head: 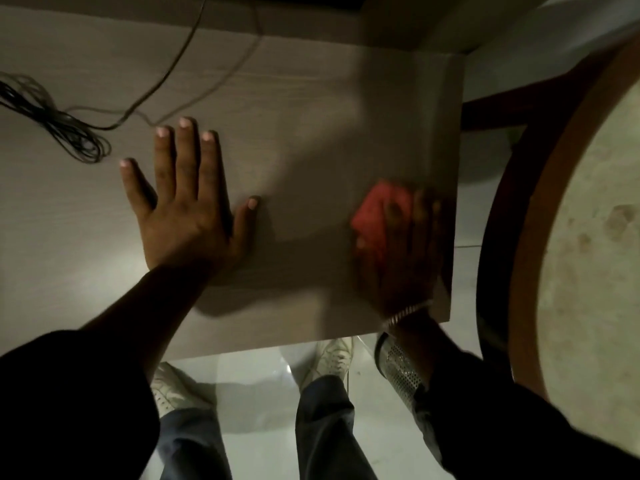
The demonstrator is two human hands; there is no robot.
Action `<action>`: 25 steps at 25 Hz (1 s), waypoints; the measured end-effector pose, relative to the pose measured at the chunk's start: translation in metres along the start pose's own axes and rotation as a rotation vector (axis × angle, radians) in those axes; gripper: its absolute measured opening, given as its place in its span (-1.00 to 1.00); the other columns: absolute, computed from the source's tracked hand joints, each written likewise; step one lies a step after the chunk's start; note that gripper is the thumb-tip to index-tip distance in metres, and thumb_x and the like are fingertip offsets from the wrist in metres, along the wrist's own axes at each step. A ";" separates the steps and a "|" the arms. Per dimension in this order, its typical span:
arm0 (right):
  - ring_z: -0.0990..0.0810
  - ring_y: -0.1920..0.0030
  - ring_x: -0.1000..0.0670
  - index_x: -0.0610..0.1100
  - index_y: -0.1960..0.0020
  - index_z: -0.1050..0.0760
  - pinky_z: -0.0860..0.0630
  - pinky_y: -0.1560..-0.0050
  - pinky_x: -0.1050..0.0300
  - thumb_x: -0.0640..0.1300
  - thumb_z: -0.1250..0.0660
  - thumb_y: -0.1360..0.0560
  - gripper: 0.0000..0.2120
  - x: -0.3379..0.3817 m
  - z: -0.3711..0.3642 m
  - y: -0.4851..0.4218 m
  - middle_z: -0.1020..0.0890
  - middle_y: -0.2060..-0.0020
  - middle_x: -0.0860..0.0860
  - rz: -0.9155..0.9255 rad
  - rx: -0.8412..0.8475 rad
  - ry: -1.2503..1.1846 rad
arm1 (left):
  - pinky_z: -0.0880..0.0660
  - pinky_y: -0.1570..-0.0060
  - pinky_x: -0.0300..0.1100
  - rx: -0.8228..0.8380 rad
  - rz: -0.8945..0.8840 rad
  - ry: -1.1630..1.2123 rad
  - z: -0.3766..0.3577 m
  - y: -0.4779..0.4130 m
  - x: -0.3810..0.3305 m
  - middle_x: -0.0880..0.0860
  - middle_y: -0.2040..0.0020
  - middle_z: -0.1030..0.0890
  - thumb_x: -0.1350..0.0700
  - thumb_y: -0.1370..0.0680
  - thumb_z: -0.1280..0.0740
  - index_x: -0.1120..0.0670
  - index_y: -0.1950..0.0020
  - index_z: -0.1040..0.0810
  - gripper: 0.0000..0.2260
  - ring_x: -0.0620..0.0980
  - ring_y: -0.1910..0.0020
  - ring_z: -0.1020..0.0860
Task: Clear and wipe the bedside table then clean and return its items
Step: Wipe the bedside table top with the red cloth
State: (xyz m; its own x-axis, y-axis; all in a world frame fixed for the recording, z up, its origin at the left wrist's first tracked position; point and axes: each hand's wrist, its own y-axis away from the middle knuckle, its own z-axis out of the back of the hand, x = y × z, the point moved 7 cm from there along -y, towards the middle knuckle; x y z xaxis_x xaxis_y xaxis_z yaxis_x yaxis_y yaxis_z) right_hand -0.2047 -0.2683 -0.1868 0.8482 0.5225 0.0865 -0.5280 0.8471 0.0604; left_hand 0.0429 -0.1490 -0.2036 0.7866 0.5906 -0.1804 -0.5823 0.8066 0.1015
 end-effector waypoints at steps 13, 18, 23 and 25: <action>-0.16 -0.55 -0.27 0.10 -0.53 -0.17 -0.16 -0.47 -0.30 0.26 -0.04 -0.49 -0.37 0.088 -0.009 -0.128 -0.24 -0.55 -0.14 -0.040 -0.036 0.028 | 0.11 -0.48 0.35 0.006 -0.020 0.023 -0.003 0.007 -0.012 0.14 -0.63 0.01 -0.23 -0.60 0.03 0.10 -0.60 0.06 -0.33 0.14 -0.61 0.07; -0.16 -0.55 -0.27 0.09 -0.51 -0.23 -0.13 -0.48 -0.32 0.25 -0.11 -0.50 -0.39 0.117 0.001 -0.073 -0.26 -0.55 -0.13 0.238 -0.063 -0.019 | 0.10 -0.49 0.35 -0.072 -0.009 0.037 0.004 0.019 0.004 0.12 -0.63 -0.05 -0.09 -0.56 -0.04 0.09 -0.60 -0.02 -0.37 0.12 -0.61 0.02; -0.23 -0.52 -0.30 -0.09 -0.50 -0.29 -0.19 -0.47 -0.30 0.21 -0.15 -0.55 -0.39 0.034 -0.008 0.054 -0.30 -0.51 -0.24 -0.158 -0.031 0.046 | 0.08 -0.49 0.34 -0.046 0.011 0.011 -0.004 0.002 0.002 0.10 -0.63 -0.04 -0.07 -0.58 0.01 0.09 -0.60 -0.01 -0.40 0.12 -0.61 0.02; -0.20 -0.52 -0.33 -0.09 -0.52 -0.23 -0.15 -0.48 -0.32 0.19 -0.10 -0.54 -0.37 0.040 -0.010 0.074 -0.28 -0.51 -0.26 -0.319 -0.020 0.026 | 0.06 -0.50 0.32 -0.051 -0.019 0.010 0.002 0.007 0.002 0.11 -0.63 -0.04 -0.09 -0.59 0.03 0.10 -0.60 -0.01 -0.40 0.12 -0.61 0.02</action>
State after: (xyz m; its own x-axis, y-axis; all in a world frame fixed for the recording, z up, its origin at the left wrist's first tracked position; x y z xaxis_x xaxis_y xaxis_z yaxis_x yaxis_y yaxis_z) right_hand -0.2093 -0.1839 -0.1884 0.9719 0.2320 0.0408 -0.2342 0.9703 0.0609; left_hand 0.0405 -0.1425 -0.2016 0.7955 0.5749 -0.1914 -0.5774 0.8151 0.0483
